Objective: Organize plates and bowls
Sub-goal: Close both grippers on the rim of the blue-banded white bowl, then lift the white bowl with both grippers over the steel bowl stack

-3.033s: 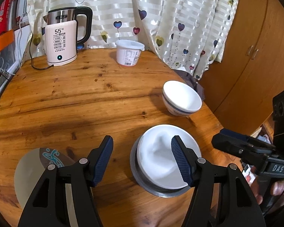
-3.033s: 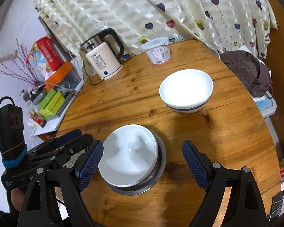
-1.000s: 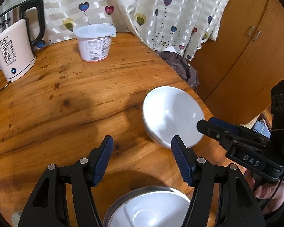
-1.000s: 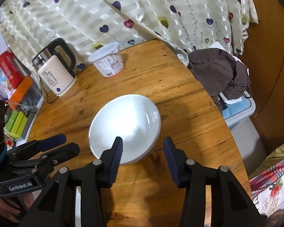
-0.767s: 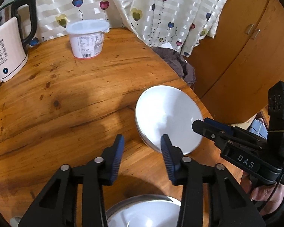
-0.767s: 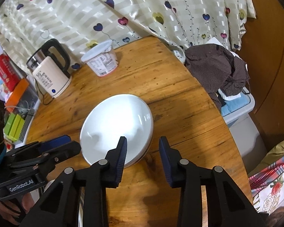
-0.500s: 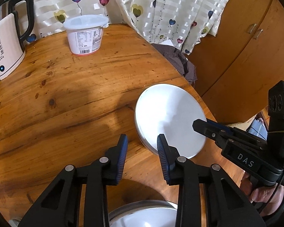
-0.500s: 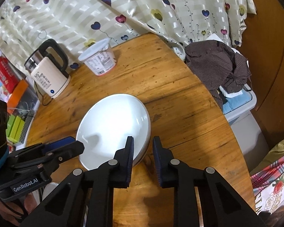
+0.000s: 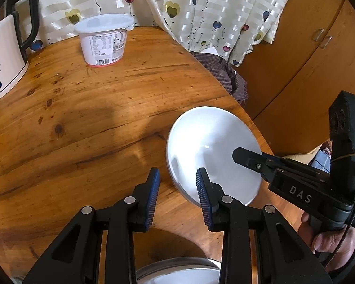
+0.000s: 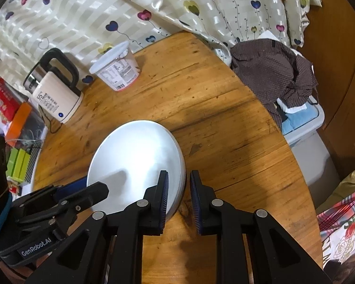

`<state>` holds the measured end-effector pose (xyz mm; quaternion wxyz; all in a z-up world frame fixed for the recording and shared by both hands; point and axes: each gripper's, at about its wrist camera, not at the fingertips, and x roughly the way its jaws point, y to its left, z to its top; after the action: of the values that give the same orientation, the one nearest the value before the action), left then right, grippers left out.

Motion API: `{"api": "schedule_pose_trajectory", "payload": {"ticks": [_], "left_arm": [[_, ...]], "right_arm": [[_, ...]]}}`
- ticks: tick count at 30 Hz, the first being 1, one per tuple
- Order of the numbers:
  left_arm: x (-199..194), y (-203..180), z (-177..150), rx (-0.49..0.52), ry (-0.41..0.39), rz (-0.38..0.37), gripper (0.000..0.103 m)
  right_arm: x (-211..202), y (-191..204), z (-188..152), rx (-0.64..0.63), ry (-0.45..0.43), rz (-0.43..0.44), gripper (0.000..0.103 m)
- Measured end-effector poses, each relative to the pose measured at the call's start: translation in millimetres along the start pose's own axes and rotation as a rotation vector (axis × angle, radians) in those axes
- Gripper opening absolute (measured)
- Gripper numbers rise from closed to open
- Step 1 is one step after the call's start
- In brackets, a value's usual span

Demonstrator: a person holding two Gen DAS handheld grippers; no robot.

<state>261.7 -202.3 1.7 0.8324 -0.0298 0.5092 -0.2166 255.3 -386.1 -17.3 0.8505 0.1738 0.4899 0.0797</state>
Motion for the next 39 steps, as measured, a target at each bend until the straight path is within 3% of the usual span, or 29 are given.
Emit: {"api": "schedule_pose_trajectory", "payload": {"ticks": [5,20,24,30,34,39], "left_arm": [[2,-1,1,-0.002,0.005,-0.002,0.034],[0,-7,-4,0.008,-0.002,-0.020,0.033],[1,-8,-6,0.019,0.002,0.002,0.016],[2,-4,-7,0.008,-0.001,0.007,0.013],[2,-3,-7,0.002,-0.001,0.001,0.013],[3,-1,-8,-0.007,0.003,-0.004,0.013]], "right_arm": [[2,-4,-1,0.024,0.007,0.007,0.007],[-3,-11,-2,0.082,0.009,0.030,0.007],[-5,-6,-3,0.045,0.012,0.006,0.007],[-7,-2,-3,0.010,0.012,-0.013,0.008],[-9,-2,-5,0.007,0.017,-0.025,0.034],[-12,-2,-8,0.004,0.021,-0.029,0.042]]}}
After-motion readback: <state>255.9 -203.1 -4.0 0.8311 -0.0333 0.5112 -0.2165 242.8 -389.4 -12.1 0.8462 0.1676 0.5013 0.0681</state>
